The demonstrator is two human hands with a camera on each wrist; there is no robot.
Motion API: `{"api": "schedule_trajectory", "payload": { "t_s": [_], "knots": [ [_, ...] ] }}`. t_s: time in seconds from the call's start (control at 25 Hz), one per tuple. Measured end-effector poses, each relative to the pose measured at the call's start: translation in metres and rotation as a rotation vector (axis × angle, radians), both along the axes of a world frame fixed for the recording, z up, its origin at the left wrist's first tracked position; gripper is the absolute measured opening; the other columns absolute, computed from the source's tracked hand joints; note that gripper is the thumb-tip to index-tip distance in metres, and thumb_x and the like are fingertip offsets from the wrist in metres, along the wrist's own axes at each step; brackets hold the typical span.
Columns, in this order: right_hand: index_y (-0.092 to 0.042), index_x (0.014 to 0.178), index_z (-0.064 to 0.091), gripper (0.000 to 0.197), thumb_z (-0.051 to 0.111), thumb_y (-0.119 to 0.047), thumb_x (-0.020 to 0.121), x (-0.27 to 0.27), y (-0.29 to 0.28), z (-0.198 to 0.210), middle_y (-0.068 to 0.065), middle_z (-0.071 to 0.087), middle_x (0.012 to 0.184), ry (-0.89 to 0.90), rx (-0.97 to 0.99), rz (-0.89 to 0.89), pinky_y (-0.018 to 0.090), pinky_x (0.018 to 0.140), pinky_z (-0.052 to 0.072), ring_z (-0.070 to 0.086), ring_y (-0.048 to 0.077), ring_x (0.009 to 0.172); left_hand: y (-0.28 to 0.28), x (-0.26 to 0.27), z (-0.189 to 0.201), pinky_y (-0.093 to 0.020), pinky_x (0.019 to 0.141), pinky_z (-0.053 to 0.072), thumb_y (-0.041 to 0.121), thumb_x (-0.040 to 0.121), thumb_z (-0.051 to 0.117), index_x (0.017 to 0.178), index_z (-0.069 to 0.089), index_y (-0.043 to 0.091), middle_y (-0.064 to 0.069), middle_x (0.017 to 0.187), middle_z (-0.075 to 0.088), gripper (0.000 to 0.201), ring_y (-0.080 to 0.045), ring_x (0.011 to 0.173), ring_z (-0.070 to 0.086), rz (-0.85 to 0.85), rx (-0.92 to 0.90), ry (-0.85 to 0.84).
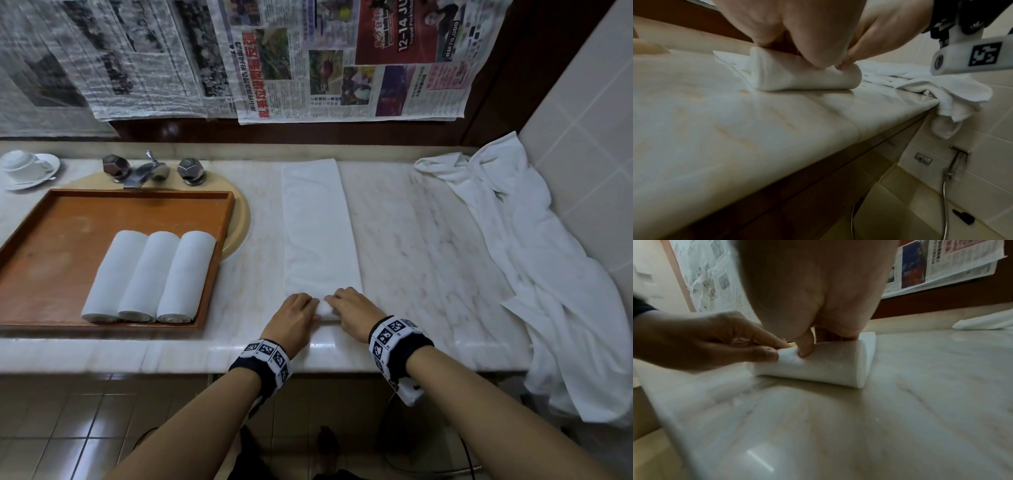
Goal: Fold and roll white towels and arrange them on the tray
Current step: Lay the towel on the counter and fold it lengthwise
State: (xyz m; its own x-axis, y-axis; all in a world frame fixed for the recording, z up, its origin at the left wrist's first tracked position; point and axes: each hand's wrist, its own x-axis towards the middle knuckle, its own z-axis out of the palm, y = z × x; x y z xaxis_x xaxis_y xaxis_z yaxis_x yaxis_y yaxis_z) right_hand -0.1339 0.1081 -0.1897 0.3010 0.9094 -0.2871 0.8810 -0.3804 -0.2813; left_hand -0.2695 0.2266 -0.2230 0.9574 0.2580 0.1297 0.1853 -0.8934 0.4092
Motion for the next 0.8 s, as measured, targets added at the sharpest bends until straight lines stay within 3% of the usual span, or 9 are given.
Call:
{"api": "schedule_trajectory", "payload": {
  "t_s": [0.08,0.2,0.28,0.36,0.48,0.6,0.68,0.8],
  "knots": [
    [-0.010,0.133,0.050,0.044,0.044,0.001,0.091,-0.001,-0.003,-0.004,0.008,0.053,0.122,0.017,0.034,-0.025,0.034,0.096,0.037,0.043,0.026,0.114,0.001,0.003,-0.003,-0.031,0.079,0.047,0.025,0.092,0.039,0.097,0.065,0.006,-0.007,0.093,0.061,0.032,-0.026,0.082,0.058,-0.010,0.010,0.009],
    [-0.008,0.124,0.057,0.042,0.051,0.003,0.083,-0.011,-0.004,-0.007,0.009,0.056,0.118,-0.114,0.189,-0.069,0.036,0.096,0.042,0.049,0.027,0.109,0.005,0.010,-0.002,-0.039,0.074,0.051,0.023,0.090,0.033,0.093,0.065,0.006,-0.008,0.089,0.061,0.036,-0.027,0.079,0.056,-0.015,0.031,0.071],
    [-0.006,0.113,0.061,0.041,0.062,0.003,0.073,-0.023,-0.007,-0.013,0.010,0.059,0.108,-0.228,0.344,-0.107,0.037,0.088,0.051,0.056,0.027,0.096,0.007,0.014,0.003,-0.042,0.074,0.050,0.023,0.091,0.032,0.094,0.065,0.004,-0.011,0.090,0.060,0.038,-0.029,0.081,0.054,-0.013,0.027,0.121],
    [-0.005,0.112,0.062,0.043,0.065,0.000,0.069,-0.033,-0.013,-0.021,0.011,0.060,0.106,-0.276,0.415,-0.104,0.037,0.086,0.054,0.057,0.027,0.093,0.008,0.019,0.010,-0.042,0.079,0.047,0.018,0.095,0.037,0.095,0.063,0.003,-0.013,0.098,0.058,0.031,-0.031,0.090,0.052,-0.010,0.024,0.171],
    [0.000,0.123,0.058,0.055,0.067,-0.004,0.068,-0.034,-0.017,-0.031,0.014,0.060,0.113,-0.307,0.333,-0.073,0.039,0.095,0.051,0.056,0.029,0.100,0.005,0.024,0.018,-0.036,0.087,0.044,0.006,0.093,0.046,0.101,0.063,0.003,-0.013,0.113,0.054,0.019,-0.030,0.101,0.050,-0.002,0.060,0.170],
    [-0.001,0.125,0.057,0.057,0.074,-0.003,0.070,-0.024,-0.007,-0.025,0.013,0.059,0.116,-0.221,0.245,-0.118,0.039,0.097,0.049,0.058,0.031,0.105,-0.008,0.013,0.020,-0.030,0.082,0.050,-0.003,0.078,0.063,0.104,0.064,0.005,-0.011,0.109,0.059,0.028,-0.026,0.097,0.055,0.025,0.097,0.053],
    [-0.005,0.129,0.052,0.051,0.063,0.001,0.079,-0.017,0.001,-0.016,0.011,0.053,0.123,-0.135,0.174,-0.106,0.035,0.103,0.039,0.051,0.029,0.115,-0.013,0.005,0.015,-0.025,0.075,0.051,-0.003,0.069,0.074,0.099,0.064,0.008,-0.007,0.100,0.059,0.034,-0.021,0.090,0.052,0.030,0.094,-0.020],
    [-0.008,0.135,0.046,0.048,0.053,0.001,0.088,-0.008,0.005,-0.009,0.009,0.046,0.129,-0.055,0.123,-0.069,0.030,0.103,0.029,0.042,0.027,0.121,-0.015,0.000,0.008,-0.025,0.075,0.049,-0.002,0.071,0.073,0.100,0.062,0.008,-0.006,0.098,0.057,0.033,-0.020,0.091,0.046,0.038,0.040,-0.051]
  ]
}}
